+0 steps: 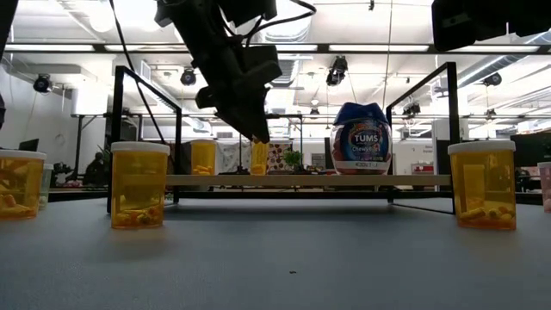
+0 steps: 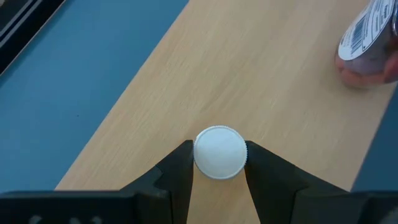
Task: Pick and place medicine bottles onto shelf by color
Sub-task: Put the small orange pill bottle on to the shelf, then put the big orange pill bottle on to the shelf aligned with the other big orange pill bottle
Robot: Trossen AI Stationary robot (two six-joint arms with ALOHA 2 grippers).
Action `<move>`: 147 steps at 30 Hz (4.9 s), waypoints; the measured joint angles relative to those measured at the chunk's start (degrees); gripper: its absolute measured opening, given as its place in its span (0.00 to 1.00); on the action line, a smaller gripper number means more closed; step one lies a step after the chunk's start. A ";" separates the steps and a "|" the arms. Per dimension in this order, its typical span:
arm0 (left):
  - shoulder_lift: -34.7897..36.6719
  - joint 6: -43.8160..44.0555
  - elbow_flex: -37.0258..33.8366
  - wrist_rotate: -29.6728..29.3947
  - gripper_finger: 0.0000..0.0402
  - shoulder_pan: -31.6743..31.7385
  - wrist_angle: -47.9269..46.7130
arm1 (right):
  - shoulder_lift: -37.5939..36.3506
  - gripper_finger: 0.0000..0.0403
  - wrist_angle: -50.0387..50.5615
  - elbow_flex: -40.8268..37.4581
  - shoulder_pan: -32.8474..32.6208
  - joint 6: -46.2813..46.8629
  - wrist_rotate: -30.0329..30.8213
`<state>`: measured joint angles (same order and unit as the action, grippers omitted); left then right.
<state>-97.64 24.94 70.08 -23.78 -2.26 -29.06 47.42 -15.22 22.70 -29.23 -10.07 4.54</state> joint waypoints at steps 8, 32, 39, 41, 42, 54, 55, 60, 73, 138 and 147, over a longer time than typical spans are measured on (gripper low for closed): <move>-0.03 -0.22 -0.15 -0.08 0.30 0.00 -0.07 | 0.00 0.13 0.02 -0.02 0.00 0.02 0.00; 0.06 -1.60 0.65 1.62 0.64 -0.04 -1.91 | 0.00 0.13 0.26 -0.02 0.00 0.68 0.00; 3.27 -0.77 3.80 5.10 0.64 -0.16 -7.39 | 0.02 0.13 0.28 -0.02 0.00 1.25 -0.01; 4.85 2.27 4.41 7.49 0.64 -0.57 -7.52 | 0.02 0.13 0.35 -0.02 0.00 1.22 -0.02; 5.71 4.56 4.54 9.15 0.64 -0.91 -8.07 | 0.02 0.13 0.35 -0.02 0.00 1.22 0.00; 10.66 24.50 5.61 19.23 0.64 -17.51 -7.64 | 0.02 0.13 0.43 -0.04 0.00 1.60 -0.02; 10.72 27.05 5.74 20.87 0.64 -19.34 -7.54 | 0.02 0.13 0.43 -0.04 0.00 1.61 -0.02; 11.07 42.67 5.79 28.82 0.64 -27.71 -10.07 | 0.02 0.13 0.37 -0.04 0.00 1.62 -0.02; 11.36 72.20 4.34 20.32 0.64 -37.25 -48.08 | 0.02 0.13 0.39 -0.04 -0.02 1.18 -0.04; 11.53 68.31 -8.91 18.26 0.46 -35.19 -32.76 | 0.02 0.13 1.31 -0.02 -0.02 0.65 -0.04; 10.78 45.36 7.80 16.57 0.48 -35.13 -15.51 | 0.02 0.13 1.36 -0.02 0.00 0.48 -0.04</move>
<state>-86.86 70.30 77.89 -7.22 -37.39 -44.57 47.44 -13.87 22.68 -29.24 -9.58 4.49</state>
